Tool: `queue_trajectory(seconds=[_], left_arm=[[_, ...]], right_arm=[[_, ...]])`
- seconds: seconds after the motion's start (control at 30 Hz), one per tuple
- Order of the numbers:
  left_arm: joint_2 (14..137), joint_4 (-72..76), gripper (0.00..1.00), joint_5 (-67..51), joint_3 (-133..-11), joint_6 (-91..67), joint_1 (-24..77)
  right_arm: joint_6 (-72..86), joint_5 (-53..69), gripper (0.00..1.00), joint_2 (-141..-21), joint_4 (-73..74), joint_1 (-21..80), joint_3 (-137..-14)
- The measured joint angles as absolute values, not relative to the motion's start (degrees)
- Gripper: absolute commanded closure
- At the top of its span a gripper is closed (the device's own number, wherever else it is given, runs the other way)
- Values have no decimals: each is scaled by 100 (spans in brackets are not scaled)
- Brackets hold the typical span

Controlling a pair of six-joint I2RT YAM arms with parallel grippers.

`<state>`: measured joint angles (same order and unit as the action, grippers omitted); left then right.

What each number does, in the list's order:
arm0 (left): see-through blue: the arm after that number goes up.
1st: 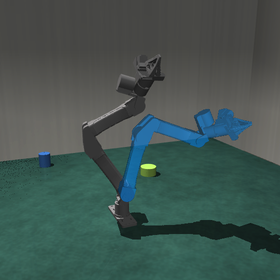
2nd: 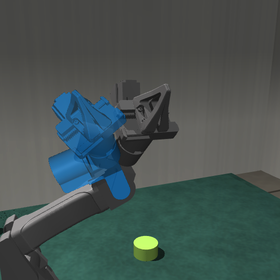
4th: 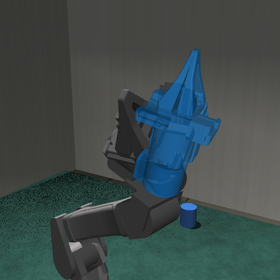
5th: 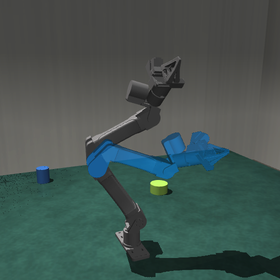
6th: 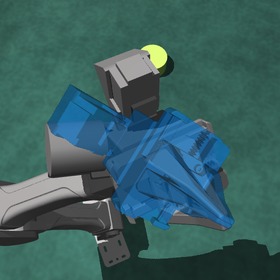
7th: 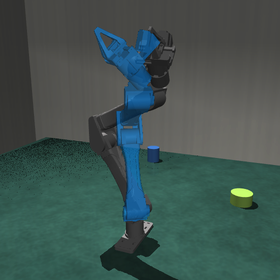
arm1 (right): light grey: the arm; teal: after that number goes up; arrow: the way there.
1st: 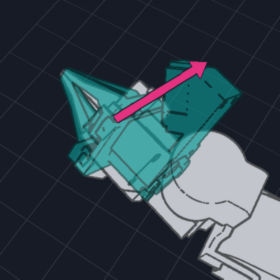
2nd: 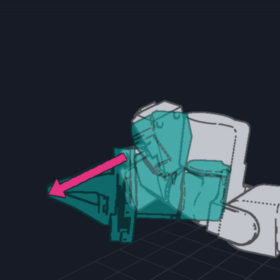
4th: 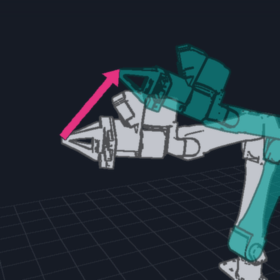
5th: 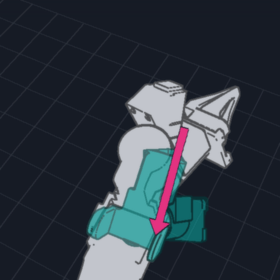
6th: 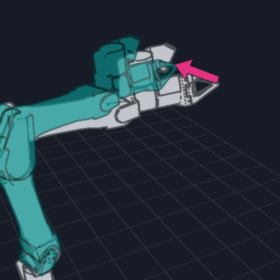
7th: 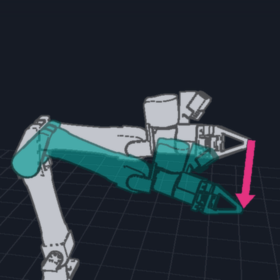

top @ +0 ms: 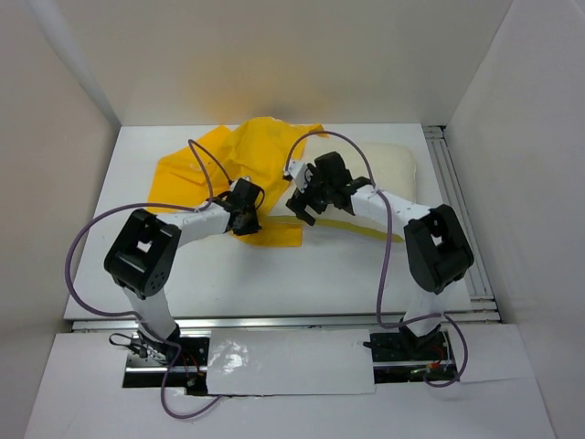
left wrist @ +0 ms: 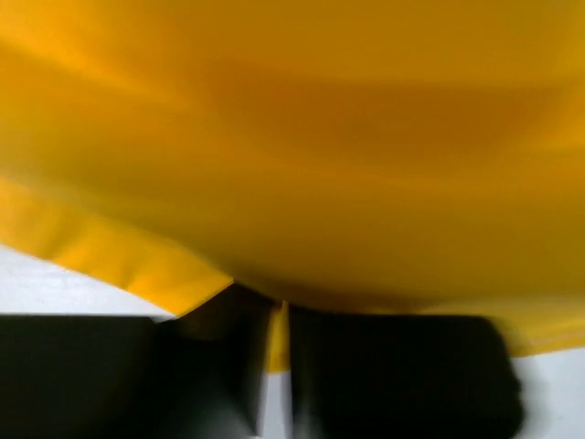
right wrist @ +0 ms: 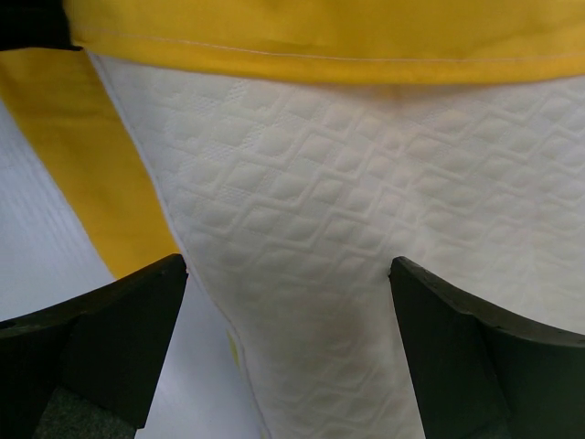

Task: Put the pillow into the pillowcase

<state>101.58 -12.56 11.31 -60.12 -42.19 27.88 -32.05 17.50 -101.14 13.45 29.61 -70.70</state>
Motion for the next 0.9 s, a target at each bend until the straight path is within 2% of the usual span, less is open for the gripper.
queue_trajectory(seconds=[0.07,0.1,0.13,0.17,0.2,0.23,0.27,0.43,0.7,0.9], left_arm=[[10235,-1234,100,1160,-6053,-4187,2816],[10245,-1225,100,1160,-6055,-4176,2838],[10245,-1225,100,1162,-6058,-4158,2867],[10245,-1219,100,1170,-6055,-4147,2888],[10241,-1219,100,1168,-6053,-4132,2906],[10221,-1212,100,1160,-6036,-4110,2926],[10182,-1205,100,1157,-6001,-4097,2954],[9712,-1269,100,1103,-5922,-4080,3343],[8868,-1881,100,1131,-6466,-4130,4637],[8635,-2099,100,1192,-6582,-4338,5087]], right_arm=[[-3181,1599,1,-10200,1278,2961,-7070],[-3135,1522,1,-10265,1205,2961,-7059],[-3092,1446,5,-10324,1076,2961,-7026],[-3041,1374,14,-10370,947,2965,-6989],[-2982,1315,27,-10431,834,2965,-6960],[-2893,1262,80,-10492,670,2976,-6941],[-2812,1234,98,-10534,537,3000,-6936],[-1887,711,100,-10589,-172,3249,-6934],[-104,-174,100,-10556,-696,3981,-7216],[840,-154,100,-10366,-738,3894,-7332]])
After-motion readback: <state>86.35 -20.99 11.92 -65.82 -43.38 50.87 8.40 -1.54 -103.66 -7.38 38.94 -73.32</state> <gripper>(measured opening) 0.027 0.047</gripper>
